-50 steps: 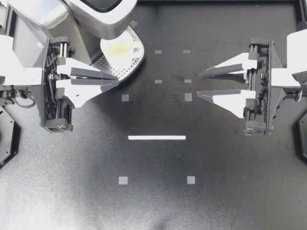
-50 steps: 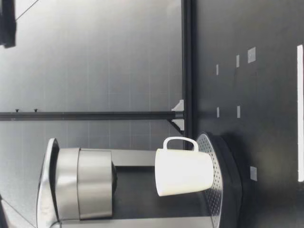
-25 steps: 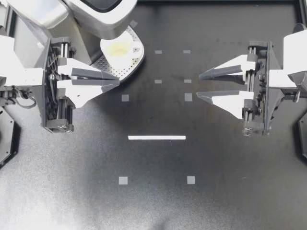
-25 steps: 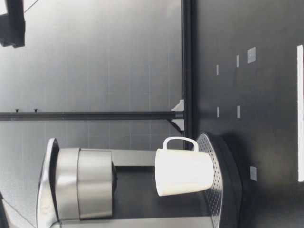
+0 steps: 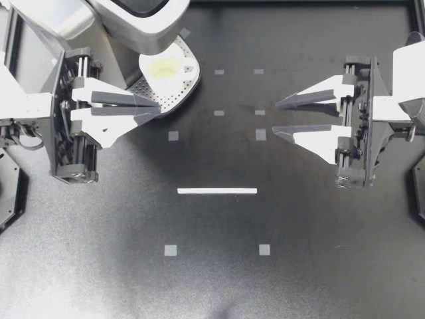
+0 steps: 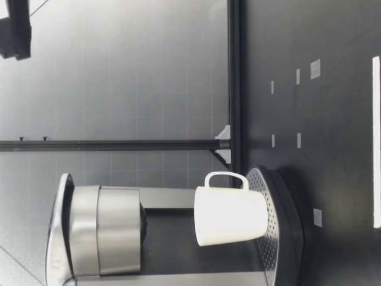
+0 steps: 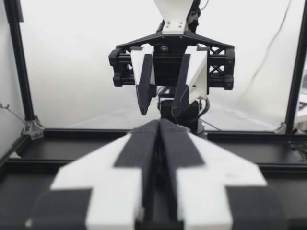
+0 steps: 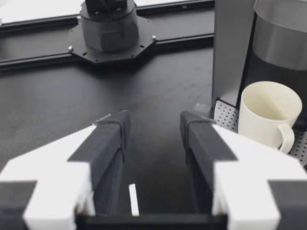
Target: Place the coffee capsule inside the capsule container, then place the cup onto the center of the cup tray.
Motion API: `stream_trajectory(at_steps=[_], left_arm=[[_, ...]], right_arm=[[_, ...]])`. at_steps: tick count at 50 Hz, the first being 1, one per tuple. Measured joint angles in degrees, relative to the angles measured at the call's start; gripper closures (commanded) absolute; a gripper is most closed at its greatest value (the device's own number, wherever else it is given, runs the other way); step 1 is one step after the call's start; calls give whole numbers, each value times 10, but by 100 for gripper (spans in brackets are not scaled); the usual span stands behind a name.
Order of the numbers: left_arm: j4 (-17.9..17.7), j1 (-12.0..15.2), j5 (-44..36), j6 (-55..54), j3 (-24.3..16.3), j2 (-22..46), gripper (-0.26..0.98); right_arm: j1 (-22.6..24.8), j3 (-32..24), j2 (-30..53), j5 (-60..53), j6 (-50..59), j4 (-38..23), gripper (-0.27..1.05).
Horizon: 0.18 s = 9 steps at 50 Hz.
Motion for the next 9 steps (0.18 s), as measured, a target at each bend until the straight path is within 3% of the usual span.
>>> stream_trajectory(at_steps=[9], left_arm=[[0,0,-2,5,1,0,60]], right_arm=[[1,0,0,0,0,1,29]])
